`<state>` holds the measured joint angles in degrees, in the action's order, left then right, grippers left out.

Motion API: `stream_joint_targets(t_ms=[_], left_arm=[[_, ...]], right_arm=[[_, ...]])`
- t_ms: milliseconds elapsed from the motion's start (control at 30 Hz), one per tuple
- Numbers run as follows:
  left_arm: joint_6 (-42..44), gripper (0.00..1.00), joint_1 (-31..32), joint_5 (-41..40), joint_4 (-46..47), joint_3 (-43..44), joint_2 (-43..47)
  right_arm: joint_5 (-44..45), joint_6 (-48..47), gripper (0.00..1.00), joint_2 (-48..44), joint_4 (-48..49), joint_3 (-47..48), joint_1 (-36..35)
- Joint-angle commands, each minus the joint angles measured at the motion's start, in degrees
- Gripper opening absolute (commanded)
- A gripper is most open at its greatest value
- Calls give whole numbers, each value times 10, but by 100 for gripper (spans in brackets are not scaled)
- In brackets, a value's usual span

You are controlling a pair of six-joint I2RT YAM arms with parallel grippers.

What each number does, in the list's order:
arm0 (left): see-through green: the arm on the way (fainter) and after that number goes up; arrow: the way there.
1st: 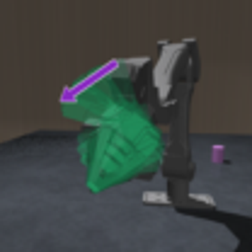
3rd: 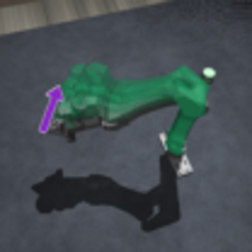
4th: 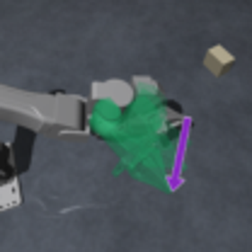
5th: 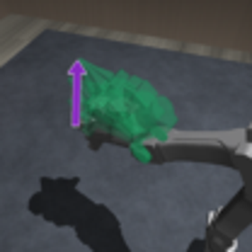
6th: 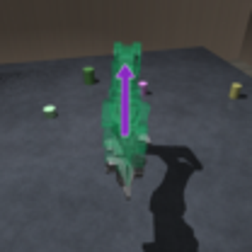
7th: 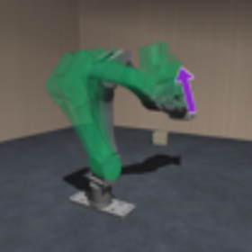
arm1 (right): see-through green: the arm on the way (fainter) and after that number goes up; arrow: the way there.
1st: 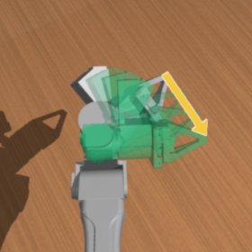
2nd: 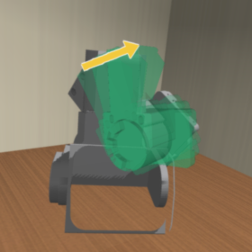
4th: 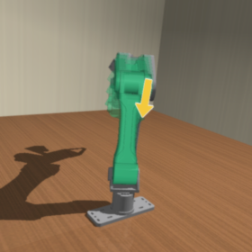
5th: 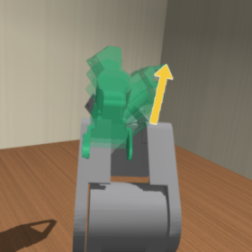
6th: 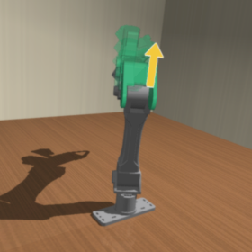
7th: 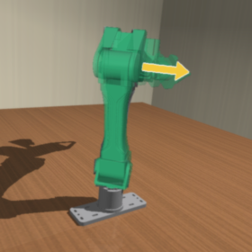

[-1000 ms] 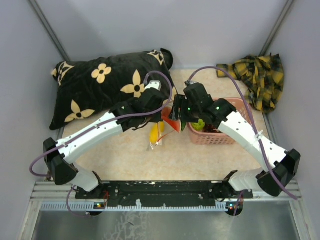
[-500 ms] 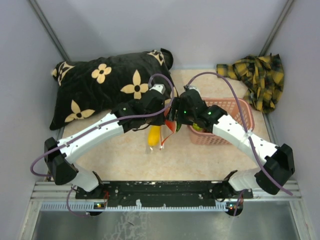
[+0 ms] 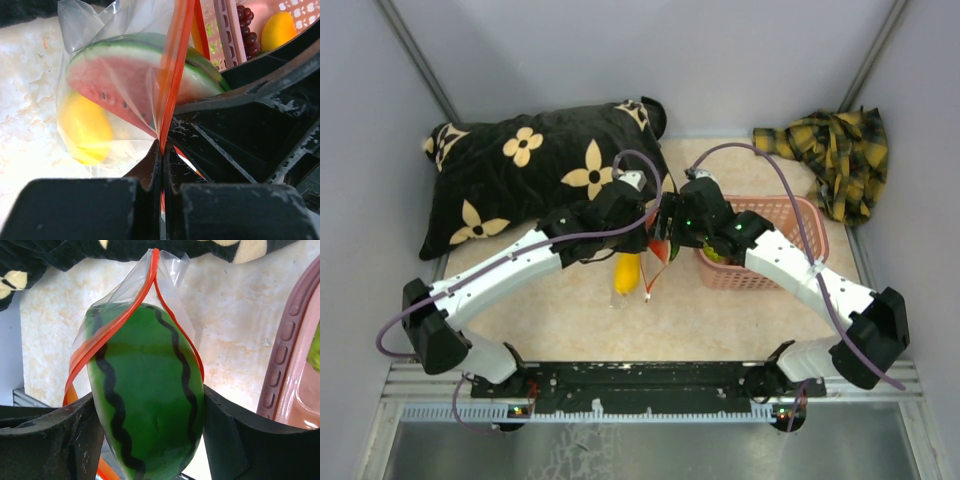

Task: Place the food in the zip-top bag and seal the zipper
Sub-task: Place the fake fruit in the zipper food storage bag.

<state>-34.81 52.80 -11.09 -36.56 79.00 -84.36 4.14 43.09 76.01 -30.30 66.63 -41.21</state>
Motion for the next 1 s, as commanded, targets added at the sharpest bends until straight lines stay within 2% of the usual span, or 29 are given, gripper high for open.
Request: stream_joint_targets(t_ms=[0,467,567,700,833,967], left_arm=[[-8,0,-23,38,29,-16,29],[-9,0,-59,65,39,-37,46],[-12,0,-59,82,49,-43,47],[-14,0,-65,101,49,-45,44],[-18,0,-92,141,54,-57,50],[-18,0,-108,140,58,-67,62]], right_arm=[[-10,-13,69,-20,33,31,-5],[-5,-26,70,-28,33,49,-5],[7,-33,72,-7,6,73,-5],[7,-29,77,2,17,73,-6],[18,-44,78,-1,9,85,-6],[27,-61,78,-15,-6,90,-6]])
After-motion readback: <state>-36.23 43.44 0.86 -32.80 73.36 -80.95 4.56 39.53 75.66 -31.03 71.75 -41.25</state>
